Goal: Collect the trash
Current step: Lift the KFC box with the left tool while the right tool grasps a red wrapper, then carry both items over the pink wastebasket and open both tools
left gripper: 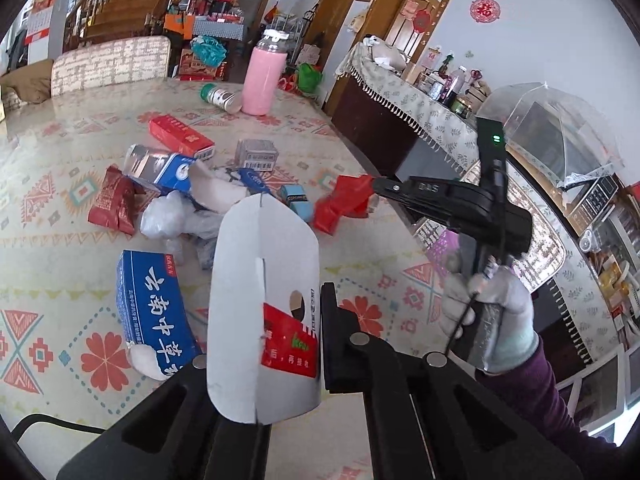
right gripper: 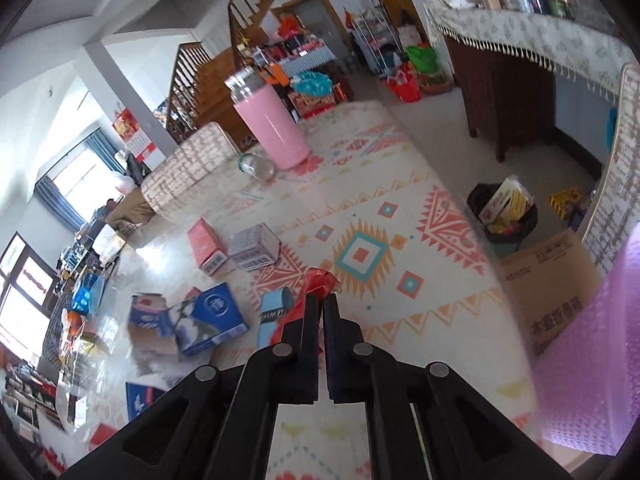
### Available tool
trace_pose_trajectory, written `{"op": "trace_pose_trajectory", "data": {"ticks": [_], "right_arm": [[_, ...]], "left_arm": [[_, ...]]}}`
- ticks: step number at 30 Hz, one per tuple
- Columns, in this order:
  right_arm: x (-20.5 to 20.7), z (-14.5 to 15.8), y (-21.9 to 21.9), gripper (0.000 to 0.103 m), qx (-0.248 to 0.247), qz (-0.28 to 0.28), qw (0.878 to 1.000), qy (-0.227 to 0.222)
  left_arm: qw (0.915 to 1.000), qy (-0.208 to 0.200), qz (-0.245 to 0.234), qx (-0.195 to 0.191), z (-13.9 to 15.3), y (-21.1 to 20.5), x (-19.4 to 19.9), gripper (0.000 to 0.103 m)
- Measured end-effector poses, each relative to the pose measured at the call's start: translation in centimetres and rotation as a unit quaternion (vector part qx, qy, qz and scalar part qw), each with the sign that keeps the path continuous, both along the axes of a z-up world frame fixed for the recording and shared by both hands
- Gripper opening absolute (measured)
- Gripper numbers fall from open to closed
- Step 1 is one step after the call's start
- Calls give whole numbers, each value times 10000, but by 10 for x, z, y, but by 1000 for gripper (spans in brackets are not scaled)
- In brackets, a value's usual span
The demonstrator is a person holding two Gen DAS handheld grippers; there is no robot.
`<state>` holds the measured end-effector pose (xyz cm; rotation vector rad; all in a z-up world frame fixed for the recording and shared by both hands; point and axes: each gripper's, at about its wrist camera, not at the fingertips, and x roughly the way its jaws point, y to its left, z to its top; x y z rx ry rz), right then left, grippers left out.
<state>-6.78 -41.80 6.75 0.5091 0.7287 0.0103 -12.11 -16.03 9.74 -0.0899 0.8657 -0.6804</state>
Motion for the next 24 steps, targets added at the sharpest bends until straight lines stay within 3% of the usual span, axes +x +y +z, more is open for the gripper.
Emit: {"op": "trace_pose_trajectory", "data": {"ticks": [13,24], "right_arm": [[-99,48,-66,1,-262,-495,9975,-428],[-162,77,-170,1,-604,-1471,9863,-434]], "left_arm": [[9978,-256,-613,-17,23,-68,-14,2],[9842,-418,-1698,-280,52,-210,-12,2]]}}
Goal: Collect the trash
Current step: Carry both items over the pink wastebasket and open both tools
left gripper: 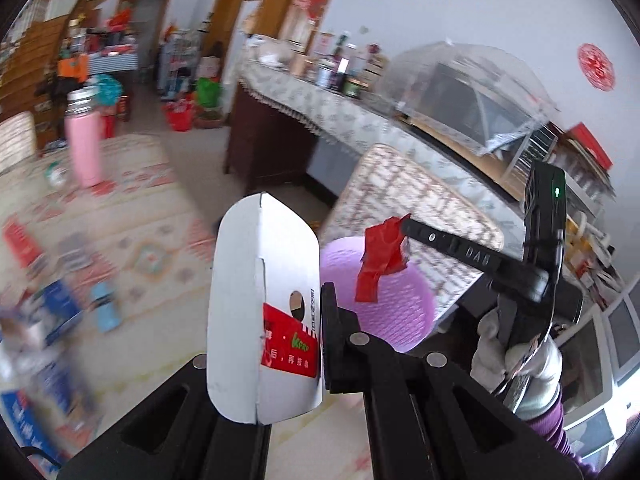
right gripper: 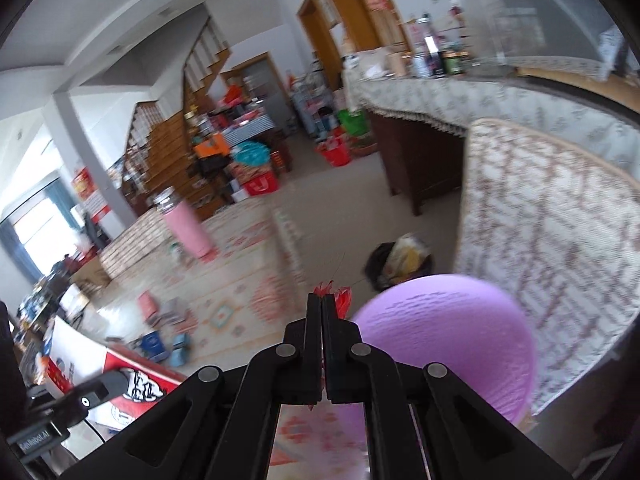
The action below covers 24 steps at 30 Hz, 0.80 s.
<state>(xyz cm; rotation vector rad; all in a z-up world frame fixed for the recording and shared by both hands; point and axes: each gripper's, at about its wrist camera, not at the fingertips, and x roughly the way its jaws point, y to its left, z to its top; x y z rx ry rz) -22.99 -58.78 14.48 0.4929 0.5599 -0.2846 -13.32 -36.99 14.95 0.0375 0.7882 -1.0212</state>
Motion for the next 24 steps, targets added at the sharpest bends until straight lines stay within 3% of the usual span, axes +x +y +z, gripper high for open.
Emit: {"op": "trace_pose_trajectory", "data": {"ticks": [6,12,14,15,16,17,18,19,24], "right_arm": [[-17,-11,-46,1,52,-445,9987,254],[-23,-34,-75,2,187,-728,9961,459],[-23,-42,-80,3,224,-816,9952,486],[-25,-46,-83,8,228,-873,9945,526],[-26,-49,-85,22,220,-914,9941,547],[-28,-52,-86,32,204,-949,9937,552],[-33,-54,-87,50,150,-1034,9931,539],[-35,-55,-88,59,95,-1090,9926,523],[-53,-67,-96,66,-172,-1455,9870,666]], "left_arm": [[9981,217,-567,99,-6,-84,1,2],[9948,340,-925,249,-22,-140,2,2],[9938,384,-998,311,-27,-150,3,11],[9932,424,-1031,329,-30,-153,3,25],[9931,471,-1023,315,-31,-155,5,42],[9937,479,-973,275,-32,-154,7,49],[9947,467,-889,225,-33,-151,9,56],[9954,453,-818,212,-35,-148,13,57],[9954,682,-466,479,-58,-143,39,57]]}}
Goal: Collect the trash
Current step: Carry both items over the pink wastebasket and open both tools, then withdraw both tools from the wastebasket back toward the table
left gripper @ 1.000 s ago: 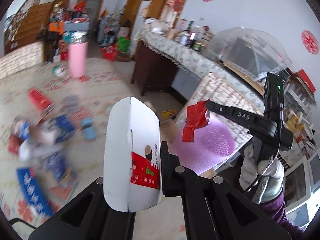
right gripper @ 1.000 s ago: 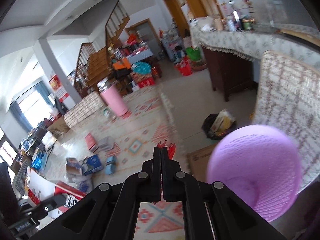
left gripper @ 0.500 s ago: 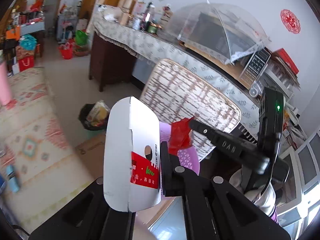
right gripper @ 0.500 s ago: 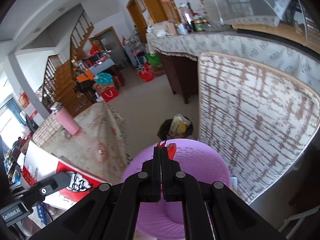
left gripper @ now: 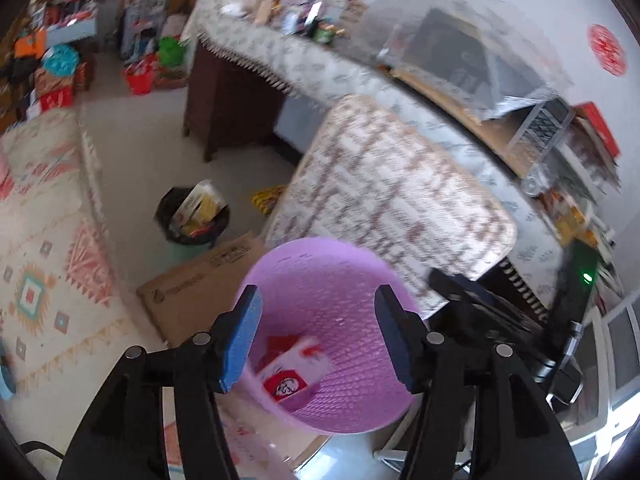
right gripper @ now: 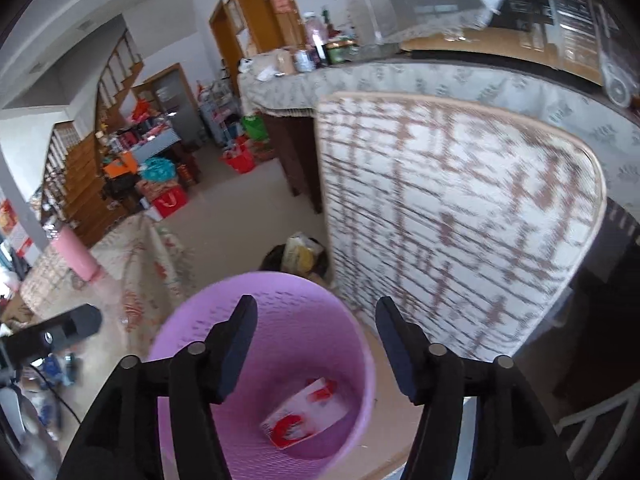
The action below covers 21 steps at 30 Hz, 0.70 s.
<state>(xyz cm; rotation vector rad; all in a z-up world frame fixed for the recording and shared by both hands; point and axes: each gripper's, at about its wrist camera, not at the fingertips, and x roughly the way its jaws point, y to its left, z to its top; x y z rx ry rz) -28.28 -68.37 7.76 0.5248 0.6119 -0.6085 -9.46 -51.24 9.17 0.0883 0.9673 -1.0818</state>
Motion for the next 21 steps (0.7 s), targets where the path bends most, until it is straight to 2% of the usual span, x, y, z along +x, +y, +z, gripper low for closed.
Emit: {"op": "trace_pose_trajectory", "data": {"ticks": [3,7,14,18,21], "right_arm": [[-6,-22,-7,66,262,-70,9995,164],[-10,-52,-7,66,598,-108,9977,302],[-3,-77,3,66,1047,-8,9940,329],[-1,-79,7,66,1113,-74,9932,342],[-3,-79,7,65,1243,-156,9917,302]], "left_arm": [[9990,192,197,348,-26,4,14,57],[9963,408,190,732,-57,5,23,57],[9923,683,-41,1028,-77,0,22,57],[9904,878,-199,1051,-80,-1,18,34],[9903,879,-189,1055,-81,1,16,31]]}}
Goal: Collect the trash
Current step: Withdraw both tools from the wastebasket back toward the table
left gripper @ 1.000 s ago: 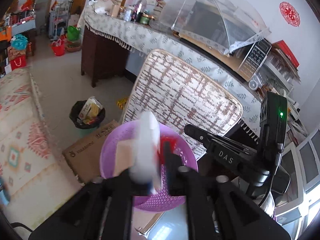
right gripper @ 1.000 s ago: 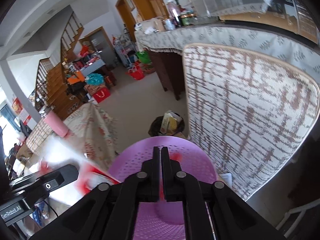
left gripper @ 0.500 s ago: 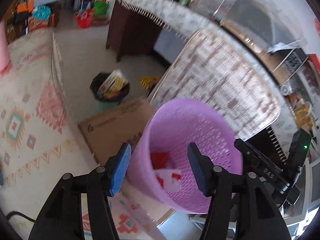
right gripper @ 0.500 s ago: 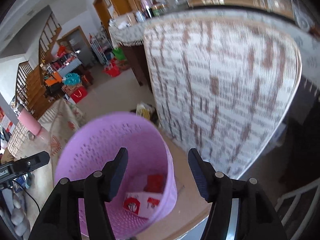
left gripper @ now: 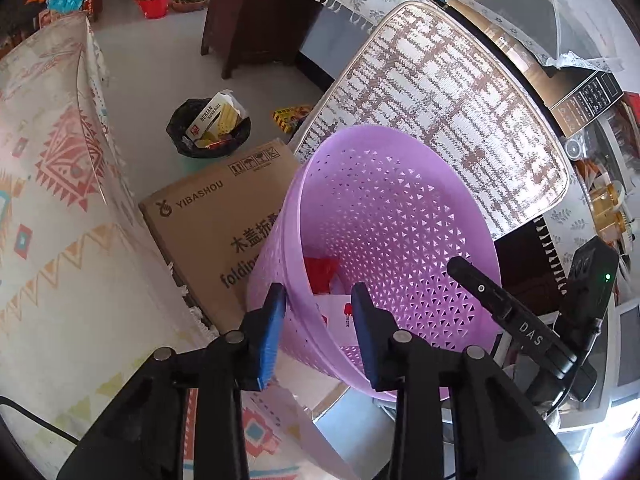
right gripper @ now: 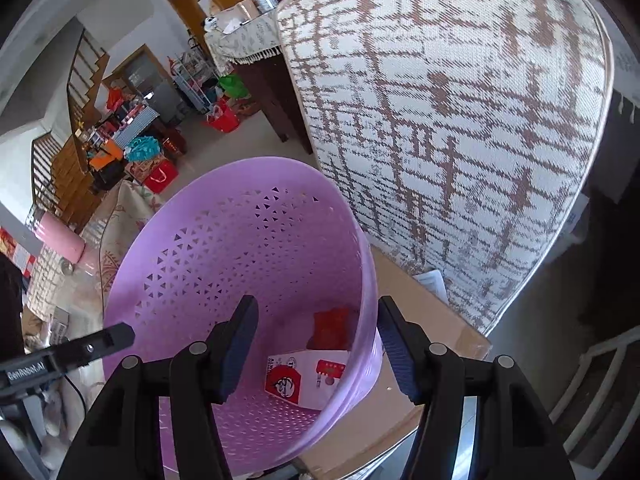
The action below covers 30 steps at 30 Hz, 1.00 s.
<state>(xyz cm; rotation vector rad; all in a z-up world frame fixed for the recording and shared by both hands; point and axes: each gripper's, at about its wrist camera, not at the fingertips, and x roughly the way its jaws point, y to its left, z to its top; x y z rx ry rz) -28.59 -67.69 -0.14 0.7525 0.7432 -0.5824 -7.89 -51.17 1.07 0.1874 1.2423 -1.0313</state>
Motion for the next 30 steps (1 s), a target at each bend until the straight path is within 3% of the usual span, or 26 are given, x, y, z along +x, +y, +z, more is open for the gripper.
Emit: {"op": "trace_pose_trajectory", "data": {"ticks": [10,15,21,26,30], "right_arm": [[-5,1,11,64,606,94,9980,-168],[-1,4,27,65,673,251,9972,-205],[-1,5,33,72,602,135,9979,-205],[-20,23,33,73,234,-156,9991,-303],[-37,57,51,73,-569,-260,9971,-439]], "left_arm": [[9994,154,294,35,5,32,1,30],[9987,97,495,15,6,48,5,32],[9973,10,649,-344,20,62,3,53],[9946,-235,786,-632,51,89,-9,64],[9899,-636,1026,-742,74,131,-25,69]]}}
